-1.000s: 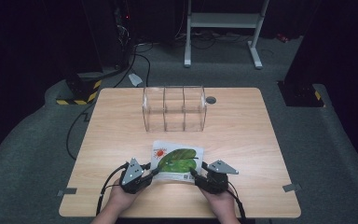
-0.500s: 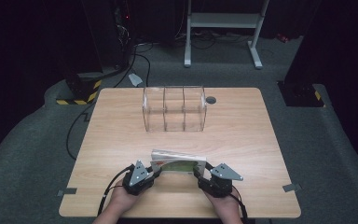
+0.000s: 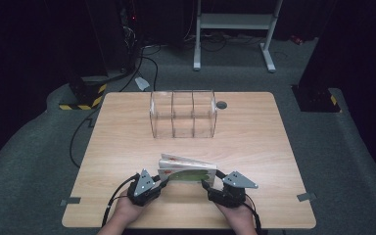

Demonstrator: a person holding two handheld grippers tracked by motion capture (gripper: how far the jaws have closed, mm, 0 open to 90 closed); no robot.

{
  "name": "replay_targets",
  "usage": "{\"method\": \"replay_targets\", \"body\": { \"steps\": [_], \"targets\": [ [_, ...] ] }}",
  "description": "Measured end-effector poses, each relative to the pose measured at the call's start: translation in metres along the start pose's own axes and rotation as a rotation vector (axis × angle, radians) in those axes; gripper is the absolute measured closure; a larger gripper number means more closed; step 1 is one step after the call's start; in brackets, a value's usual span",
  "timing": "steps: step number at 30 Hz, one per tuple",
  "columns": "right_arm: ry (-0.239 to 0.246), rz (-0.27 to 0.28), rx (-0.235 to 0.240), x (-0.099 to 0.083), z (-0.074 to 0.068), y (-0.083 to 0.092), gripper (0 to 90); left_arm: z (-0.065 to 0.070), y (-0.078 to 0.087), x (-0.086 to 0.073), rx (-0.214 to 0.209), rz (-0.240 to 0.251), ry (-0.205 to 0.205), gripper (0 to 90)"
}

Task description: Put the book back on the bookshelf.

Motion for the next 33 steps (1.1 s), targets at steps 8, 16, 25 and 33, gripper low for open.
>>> {"method": "replay_targets", "body": {
  "steps": [8,16,25,33],
  "targets": [
    [-0.009,-0.006,0.024,0.007,0.002,-0.008,30.3,-0.003,0.006,-0.004,0.016,0.005,0.023,70.7],
    [0.027,0.023,0.045,0.019,-0.002,-0.014,27.8,-0.008,0.019,-0.009,0.050,0.016,0.047,65.7],
    [0.047,0.023,0.073,0.025,-0.004,-0.020,26.7,-0.016,0.036,-0.017,0.101,0.019,0.080,59.0],
    [0.038,0.034,0.112,0.031,-0.005,-0.019,39.5,-0.030,0.044,-0.031,0.168,-0.025,0.124,51.9]
  ]
}}
Point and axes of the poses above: each handheld gripper's, and its own axes: y roughly backward along the jaws, x roughly out of its top, z roughly to its right, the point moved 10 cm from there along -y, roughly forward along the jaws, and after that the axes turned 10 degrees about -x, right-handed, at the moved point
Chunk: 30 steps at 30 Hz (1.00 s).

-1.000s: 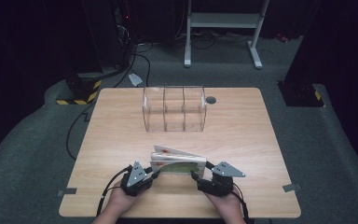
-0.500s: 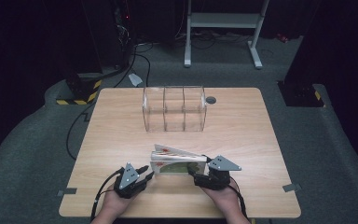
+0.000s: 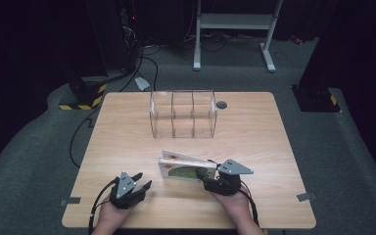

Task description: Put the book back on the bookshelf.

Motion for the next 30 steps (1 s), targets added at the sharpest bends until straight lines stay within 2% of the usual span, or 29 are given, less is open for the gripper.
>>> {"method": "replay_targets", "body": {
  "steps": [3,8,10,13,15,19,24,26,30],
  "targets": [
    [0.007,0.007,0.015,0.001,0.000,0.001,42.4,-0.004,0.002,-0.002,0.008,0.001,0.013,51.6],
    [0.032,0.035,-0.006,0.004,0.000,0.002,42.2,-0.009,0.004,-0.004,0.024,-0.005,0.024,50.6],
    [0.042,0.056,-0.023,0.007,0.000,0.003,42.0,-0.013,0.005,-0.005,0.041,-0.012,0.026,49.6],
    [0.051,0.069,-0.020,0.008,0.000,0.004,43.8,-0.022,0.005,-0.010,0.082,-0.041,0.052,48.8],
    [0.050,0.076,-0.012,0.009,-0.001,0.004,46.4,-0.028,0.006,-0.014,0.112,-0.065,0.074,48.3],
    [0.072,0.079,-0.013,0.008,-0.003,0.005,55.0,-0.038,0.008,-0.017,0.144,-0.071,0.116,45.4],
    [0.068,0.076,0.017,0.008,-0.007,0.007,71.9,-0.047,0.011,-0.021,0.182,-0.078,0.126,43.6],
    [0.046,0.067,0.027,0.007,-0.008,0.008,73.8,-0.051,0.011,-0.023,0.213,-0.095,0.136,42.7],
    [0.061,0.067,0.019,0.007,-0.009,0.010,74.1,-0.057,0.009,-0.027,0.220,-0.121,0.156,40.9]
  ]
}}
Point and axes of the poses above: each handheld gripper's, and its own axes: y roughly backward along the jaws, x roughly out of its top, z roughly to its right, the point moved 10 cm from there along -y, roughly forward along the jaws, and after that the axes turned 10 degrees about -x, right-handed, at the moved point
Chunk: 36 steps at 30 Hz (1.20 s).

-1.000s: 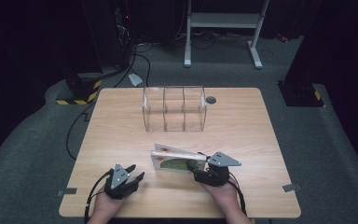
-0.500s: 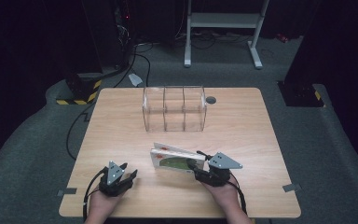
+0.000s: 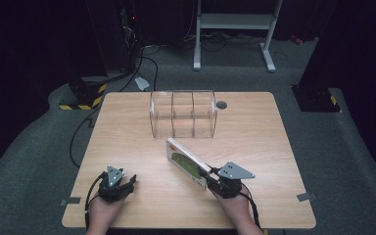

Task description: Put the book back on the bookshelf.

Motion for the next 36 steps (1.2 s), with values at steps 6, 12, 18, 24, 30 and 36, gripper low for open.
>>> {"method": "replay_targets", "body": {
  "steps": [6,12,18,24,30,36],
  "targets": [
    [0.016,0.010,-0.031,0.000,0.000,0.004,74.2,-0.005,-0.006,-0.002,0.015,-0.029,0.017,37.7],
    [0.013,0.016,-0.077,-0.002,0.006,0.012,74.3,-0.007,-0.011,0.001,0.002,-0.032,0.031,35.7],
    [-0.019,0.011,-0.148,-0.005,0.020,0.023,74.3,-0.007,-0.017,0.005,-0.036,-0.039,0.033,34.1],
    [-0.031,0.000,-0.183,-0.007,0.025,0.031,74.3,-0.010,-0.019,0.004,-0.073,-0.039,0.101,34.6],
    [-0.056,-0.006,-0.212,-0.008,0.031,0.036,74.3,-0.011,-0.020,0.005,-0.072,-0.039,0.101,34.6],
    [-0.093,-0.006,-0.242,-0.008,0.042,0.042,74.4,-0.011,-0.020,0.005,-0.072,-0.039,0.101,34.6]
  ]
}}
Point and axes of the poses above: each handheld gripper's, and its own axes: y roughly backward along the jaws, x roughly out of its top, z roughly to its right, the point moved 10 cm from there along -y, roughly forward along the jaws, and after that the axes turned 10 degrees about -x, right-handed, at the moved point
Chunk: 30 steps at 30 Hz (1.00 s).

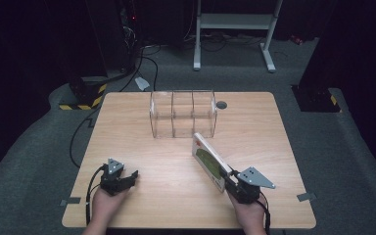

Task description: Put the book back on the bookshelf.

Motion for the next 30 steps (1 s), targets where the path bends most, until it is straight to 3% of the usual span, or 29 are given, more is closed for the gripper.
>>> {"method": "replay_targets", "body": {
  "steps": [7,16,30],
  "targets": [
    [-0.010,0.019,-0.043,0.004,0.010,0.004,74.7,0.000,0.000,0.000,-0.001,0.000,-0.001,34.6],
    [0.020,0.036,-0.071,0.009,0.009,0.007,75.0,0.000,0.000,0.000,-0.001,0.000,-0.001,34.5],
    [0.005,0.064,-0.047,0.029,0.000,0.009,75.2,0.000,0.001,-0.001,0.001,-0.001,-0.002,34.6]
  ]
}}
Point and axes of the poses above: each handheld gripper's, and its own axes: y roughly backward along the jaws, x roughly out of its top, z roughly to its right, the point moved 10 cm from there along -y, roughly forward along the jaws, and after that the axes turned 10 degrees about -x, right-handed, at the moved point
